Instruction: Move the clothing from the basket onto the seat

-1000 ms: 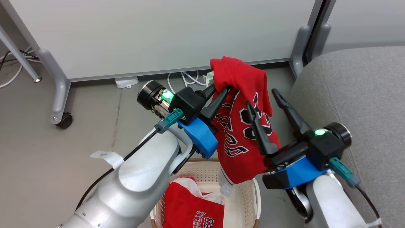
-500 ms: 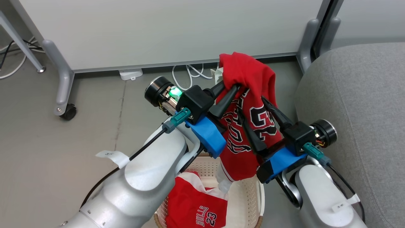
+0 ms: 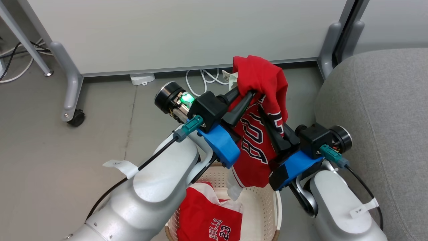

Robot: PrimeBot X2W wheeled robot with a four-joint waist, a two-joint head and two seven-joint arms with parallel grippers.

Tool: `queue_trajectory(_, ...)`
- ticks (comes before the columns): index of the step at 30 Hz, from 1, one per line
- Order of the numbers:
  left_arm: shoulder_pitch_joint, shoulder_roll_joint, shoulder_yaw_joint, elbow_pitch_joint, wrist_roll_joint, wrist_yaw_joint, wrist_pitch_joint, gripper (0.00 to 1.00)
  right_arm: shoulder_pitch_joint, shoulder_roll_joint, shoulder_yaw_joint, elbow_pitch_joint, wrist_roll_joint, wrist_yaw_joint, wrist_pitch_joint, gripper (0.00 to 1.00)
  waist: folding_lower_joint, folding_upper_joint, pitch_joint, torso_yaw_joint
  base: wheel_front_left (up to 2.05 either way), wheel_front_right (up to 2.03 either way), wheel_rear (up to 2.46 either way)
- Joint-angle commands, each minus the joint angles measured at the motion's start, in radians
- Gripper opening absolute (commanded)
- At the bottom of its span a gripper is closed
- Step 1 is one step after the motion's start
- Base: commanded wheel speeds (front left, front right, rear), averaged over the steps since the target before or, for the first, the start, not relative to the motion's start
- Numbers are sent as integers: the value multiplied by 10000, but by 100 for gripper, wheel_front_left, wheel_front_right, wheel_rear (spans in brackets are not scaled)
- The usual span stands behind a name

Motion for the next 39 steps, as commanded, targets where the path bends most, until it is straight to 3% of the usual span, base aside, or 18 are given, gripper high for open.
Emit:
queue_trajectory(1, 18, 15, 9, 17, -58, -14, -62, 0, -68, -40, -20, -63, 36, 5, -7, 0, 0, -1, -16, -4, 0, 0, 0)
queue_trajectory(14, 140, 27, -5, 91, -26, -3, -72, 0, 161, -40, 65, -261, 213, 5, -7, 0, 0, -1, -109, -44, 0, 0, 0)
queue_trajectory(16, 164, 13, -11, 122, -2, 54, -71, 80, 176, -40, 73, -288, 236, 5, -8, 0, 0, -1, -114, -47, 0, 0, 0)
queue_trajectory(17, 167, 2, -8, 115, 12, 89, -72, 100, 174, -40, 75, -297, 250, 5, -8, 0, 0, -1, -113, -49, 0, 0, 0)
queue_trajectory(33, 310, 38, 213, -102, 189, 182, -67, 100, 275, -40, -493, -551, 138, 5, -8, 0, 0, -1, 106, -56, 0, 0, 0)
queue_trajectory(39, 589, 123, 251, -274, 343, 200, -68, 100, 637, -40, -949, -880, -9, 5, -8, 0, 0, -1, 203, -371, 0, 0, 0)
